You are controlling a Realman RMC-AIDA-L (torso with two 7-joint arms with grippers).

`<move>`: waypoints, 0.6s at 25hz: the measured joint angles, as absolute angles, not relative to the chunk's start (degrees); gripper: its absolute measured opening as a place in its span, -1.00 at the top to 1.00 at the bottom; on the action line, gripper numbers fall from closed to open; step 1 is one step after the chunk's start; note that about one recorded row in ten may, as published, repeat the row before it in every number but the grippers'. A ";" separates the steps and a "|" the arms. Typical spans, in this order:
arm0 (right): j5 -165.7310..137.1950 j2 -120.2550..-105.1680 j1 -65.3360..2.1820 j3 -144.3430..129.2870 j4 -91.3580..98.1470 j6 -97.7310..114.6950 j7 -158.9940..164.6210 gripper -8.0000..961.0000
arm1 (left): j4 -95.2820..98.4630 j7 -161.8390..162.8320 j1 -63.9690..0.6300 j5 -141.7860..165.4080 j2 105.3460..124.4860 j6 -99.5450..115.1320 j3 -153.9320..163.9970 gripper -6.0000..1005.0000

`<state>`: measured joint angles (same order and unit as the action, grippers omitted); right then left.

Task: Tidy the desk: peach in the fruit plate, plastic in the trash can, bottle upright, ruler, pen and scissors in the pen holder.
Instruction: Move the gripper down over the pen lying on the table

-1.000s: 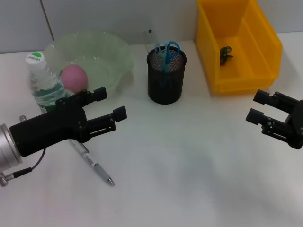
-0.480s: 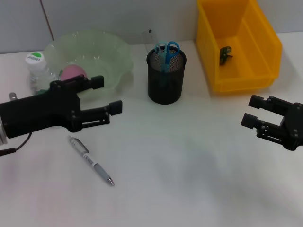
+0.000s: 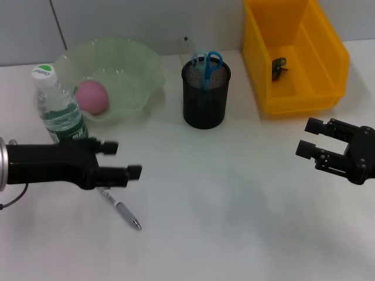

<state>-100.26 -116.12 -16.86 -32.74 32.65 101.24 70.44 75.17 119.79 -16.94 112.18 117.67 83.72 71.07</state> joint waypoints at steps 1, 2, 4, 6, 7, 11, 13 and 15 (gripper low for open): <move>-100.26 -116.12 -16.86 -32.74 32.65 101.24 70.44 -0.43 | 75.17 119.79 -16.94 112.18 117.67 83.72 71.07 -0.67; -100.38 -116.08 -16.98 -32.77 32.97 101.24 70.84 -0.43 | 75.17 119.79 -16.94 112.18 117.67 83.72 71.07 -0.67; -100.57 -116.08 -17.05 -32.78 33.21 101.24 71.15 -0.43 | 76.93 125.79 -18.23 116.94 118.04 85.15 71.13 -0.67; -101.06 -116.08 -17.16 -32.77 33.54 101.24 71.59 -0.43 | 77.68 138.04 -21.04 122.60 118.22 86.24 71.01 -0.67; -101.36 -116.08 -17.23 -32.69 33.66 101.23 71.73 -0.43 | 77.64 141.31 -21.78 123.88 118.20 86.27 70.92 -0.67; -101.80 -116.13 -17.36 -32.74 33.85 100.90 71.73 -0.43 | 76.06 154.53 -26.05 129.75 118.14 87.17 71.00 -0.67; -101.80 -116.14 -17.38 -32.78 34.02 100.72 71.67 -0.43 | 74.74 158.01 -28.09 132.53 118.22 87.78 71.33 -0.67; -101.80 -116.16 -17.40 -32.79 34.26 100.64 71.47 -0.42 | 73.15 160.53 -29.79 135.34 118.39 88.08 71.91 -0.67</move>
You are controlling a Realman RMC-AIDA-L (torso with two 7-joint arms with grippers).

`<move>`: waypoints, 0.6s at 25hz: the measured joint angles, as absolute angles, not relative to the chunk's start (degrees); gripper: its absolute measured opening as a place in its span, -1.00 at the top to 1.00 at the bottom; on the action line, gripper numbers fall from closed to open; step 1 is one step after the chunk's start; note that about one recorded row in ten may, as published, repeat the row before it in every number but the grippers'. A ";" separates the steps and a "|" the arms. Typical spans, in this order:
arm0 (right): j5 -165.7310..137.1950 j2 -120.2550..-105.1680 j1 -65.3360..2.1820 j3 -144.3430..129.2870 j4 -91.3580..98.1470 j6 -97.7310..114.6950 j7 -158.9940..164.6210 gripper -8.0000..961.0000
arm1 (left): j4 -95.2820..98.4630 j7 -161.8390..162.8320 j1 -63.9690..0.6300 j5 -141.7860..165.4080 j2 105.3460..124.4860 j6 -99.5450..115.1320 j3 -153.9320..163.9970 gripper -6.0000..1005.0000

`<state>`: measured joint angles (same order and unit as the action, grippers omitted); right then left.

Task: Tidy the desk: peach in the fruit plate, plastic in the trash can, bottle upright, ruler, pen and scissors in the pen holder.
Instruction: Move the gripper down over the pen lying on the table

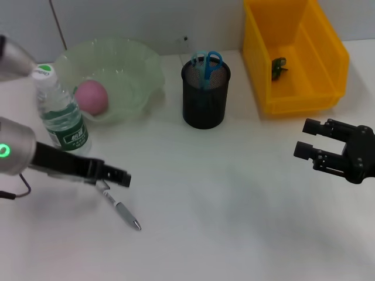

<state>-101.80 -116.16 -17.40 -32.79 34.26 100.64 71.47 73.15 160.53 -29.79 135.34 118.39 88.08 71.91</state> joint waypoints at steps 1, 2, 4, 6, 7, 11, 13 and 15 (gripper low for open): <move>-101.80 -116.16 -17.40 -32.79 34.26 100.64 71.47 -0.42 | 73.15 160.53 -29.79 135.34 118.39 88.08 71.91 -0.67; -101.80 -116.16 -17.40 -32.78 34.31 100.61 71.45 -0.42 | 70.36 163.76 -31.91 139.00 118.52 87.89 73.88 -0.67; -101.80 -116.17 -17.40 -32.78 34.41 100.57 71.40 -0.42 | 69.47 164.54 -32.58 139.88 118.59 87.70 74.51 -0.67; -101.80 -116.19 -17.40 -32.78 34.49 100.55 71.38 -0.42 | 69.11 164.72 -32.88 140.15 118.66 87.60 74.74 -0.67; -101.80 -116.19 -17.40 -32.78 34.53 100.54 71.37 -0.42 | 68.87 164.76 -33.17 140.32 118.76 87.44 74.99 -0.67; -101.80 -116.19 -17.40 -32.78 34.54 100.54 71.35 -0.42 | 69.71 163.79 -33.22 140.15 118.67 87.35 76.10 -0.67; -101.80 -116.20 -17.40 -32.75 34.58 100.53 71.37 -0.42 | 72.80 154.90 -34.10 140.17 118.35 88.04 76.93 -0.67; -101.80 -116.26 -17.36 -32.41 34.66 100.53 71.75 -0.42 | 74.39 147.44 -35.13 140.08 118.26 88.99 76.43 -0.67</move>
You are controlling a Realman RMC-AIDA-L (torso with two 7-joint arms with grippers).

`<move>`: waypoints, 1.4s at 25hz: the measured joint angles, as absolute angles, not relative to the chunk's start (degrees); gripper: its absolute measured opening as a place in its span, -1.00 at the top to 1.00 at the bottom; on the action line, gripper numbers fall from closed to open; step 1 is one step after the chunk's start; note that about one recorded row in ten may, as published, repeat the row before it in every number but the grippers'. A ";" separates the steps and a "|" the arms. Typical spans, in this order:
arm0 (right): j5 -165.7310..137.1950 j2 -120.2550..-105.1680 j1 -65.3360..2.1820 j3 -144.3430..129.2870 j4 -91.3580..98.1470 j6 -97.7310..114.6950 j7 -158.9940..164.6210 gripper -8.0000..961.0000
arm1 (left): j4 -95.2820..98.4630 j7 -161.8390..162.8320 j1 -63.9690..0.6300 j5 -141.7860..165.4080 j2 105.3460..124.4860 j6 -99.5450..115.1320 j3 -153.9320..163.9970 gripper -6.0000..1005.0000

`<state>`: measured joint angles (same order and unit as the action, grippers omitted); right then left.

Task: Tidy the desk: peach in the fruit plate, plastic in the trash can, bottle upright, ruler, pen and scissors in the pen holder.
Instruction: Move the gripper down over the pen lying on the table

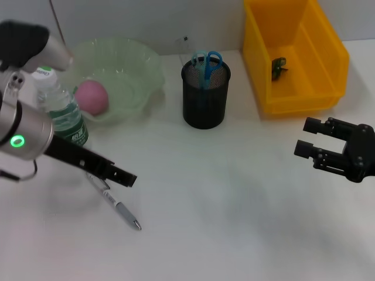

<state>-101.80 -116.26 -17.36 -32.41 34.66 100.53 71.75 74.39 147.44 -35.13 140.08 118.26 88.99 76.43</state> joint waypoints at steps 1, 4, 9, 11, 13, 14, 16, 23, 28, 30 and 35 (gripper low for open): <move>-101.80 -116.26 -17.36 -32.41 34.66 100.53 71.75 -0.42 | 74.39 147.44 -35.13 140.08 118.26 88.99 76.43 -0.67; -101.57 -116.31 -17.24 -32.25 34.66 100.56 71.87 -0.42 | 75.33 132.09 -38.01 140.09 118.20 91.97 76.23 -0.67; -101.59 -116.30 -17.79 -32.25 34.61 99.62 73.47 -0.42 | 73.40 113.20 -42.57 141.81 118.55 95.37 77.95 -0.67; -101.59 -116.16 -18.16 -32.26 34.70 98.94 75.59 -0.42 | 72.79 110.27 -43.66 141.69 118.61 95.99 78.10 -0.67; -101.52 -115.93 -18.46 -32.26 34.77 98.62 77.25 -0.42 | 74.35 104.38 -46.09 141.06 118.97 98.12 82.60 -0.67; -101.43 -115.85 -18.56 -32.25 34.79 98.52 77.82 -0.42 | 74.35 104.38 -46.09 141.06 118.97 98.12 82.60 -0.66; -101.42 -115.79 -18.75 -32.22 34.92 98.10 78.83 -0.42 | 76.08 104.19 -45.60 141.66 118.99 96.80 85.47 -0.66; -101.55 -115.22 -19.52 -32.18 34.80 95.42 82.86 -0.42 | 79.03 95.47 -43.68 144.10 118.77 92.29 91.52 -0.34; -101.35 -114.88 -20.15 -32.11 34.40 93.65 85.26 -0.42 | 79.27 85.49 -44.92 146.21 118.76 95.23 91.68 -0.41; -101.34 -114.94 -20.19 -32.04 34.23 92.97 85.52 -0.42 | 79.10 83.28 -45.17 146.67 118.70 95.50 92.29 -0.45; -101.31 -115.71 -20.09 -31.33 34.15 92.08 85.58 -0.42 | 78.68 74.12 -45.16 148.17 118.39 95.02 94.87 -0.53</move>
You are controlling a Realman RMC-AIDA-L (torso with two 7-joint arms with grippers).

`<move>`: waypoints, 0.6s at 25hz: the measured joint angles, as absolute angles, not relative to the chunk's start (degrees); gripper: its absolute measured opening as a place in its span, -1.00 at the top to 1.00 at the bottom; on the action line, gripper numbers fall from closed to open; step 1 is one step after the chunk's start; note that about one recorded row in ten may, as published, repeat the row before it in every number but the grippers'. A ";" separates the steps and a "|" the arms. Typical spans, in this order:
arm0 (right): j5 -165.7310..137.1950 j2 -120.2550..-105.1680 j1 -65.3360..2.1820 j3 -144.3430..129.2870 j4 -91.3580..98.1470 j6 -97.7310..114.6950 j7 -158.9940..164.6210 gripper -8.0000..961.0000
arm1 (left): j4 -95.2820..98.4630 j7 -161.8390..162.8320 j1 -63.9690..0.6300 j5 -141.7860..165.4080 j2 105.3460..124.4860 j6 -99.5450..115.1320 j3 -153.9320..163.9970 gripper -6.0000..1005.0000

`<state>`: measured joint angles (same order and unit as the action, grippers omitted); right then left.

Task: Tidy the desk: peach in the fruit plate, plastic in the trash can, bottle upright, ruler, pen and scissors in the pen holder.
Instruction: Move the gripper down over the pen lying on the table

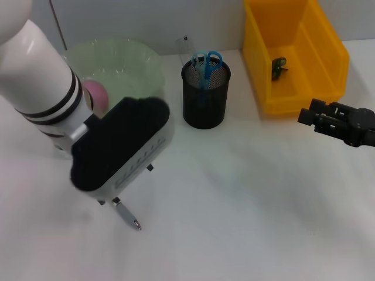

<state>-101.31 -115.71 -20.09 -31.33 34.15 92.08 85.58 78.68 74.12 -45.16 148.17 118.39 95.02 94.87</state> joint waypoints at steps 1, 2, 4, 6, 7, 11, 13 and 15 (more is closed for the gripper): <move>-101.31 -115.87 -20.13 -31.33 34.12 91.87 85.58 -0.42 | 78.68 74.12 -45.16 148.17 118.39 95.02 94.87 -0.54; -101.31 -115.95 -20.18 -31.32 34.11 91.61 85.59 -0.42 | 78.68 74.12 -45.16 148.17 118.39 95.02 94.87 -0.56; -101.30 -116.07 -20.31 -31.32 34.10 91.16 85.61 -0.42 | 77.43 68.96 -45.02 148.41 118.37 94.29 94.90 -0.59; -101.27 -116.14 -20.50 -31.33 34.09 90.77 85.76 -0.42 | 74.94 66.35 -45.73 148.31 118.40 93.70 94.32 -0.61; -101.26 -116.16 -20.69 -31.35 34.09 90.59 85.87 -0.42 | 74.94 66.35 -45.73 148.31 118.40 93.70 94.32 -0.61; -101.32 -116.44 -21.40 -31.42 34.10 89.58 85.94 -0.42 | 68.66 61.31 -48.18 147.99 118.26 91.33 94.00 -0.61; -101.48 -116.65 -21.74 -31.67 34.03 88.83 85.83 -0.42 | 68.66 61.31 -48.18 147.99 118.26 91.33 94.00 -0.61; -101.54 -116.72 -21.94 -31.85 33.76 88.37 85.77 -0.42 | 65.49 60.34 -49.24 147.51 118.20 90.26 94.58 -0.60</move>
<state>-101.54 -116.72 -21.94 -31.85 33.76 88.37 85.77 65.49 60.34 -49.24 147.51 118.20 90.26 94.58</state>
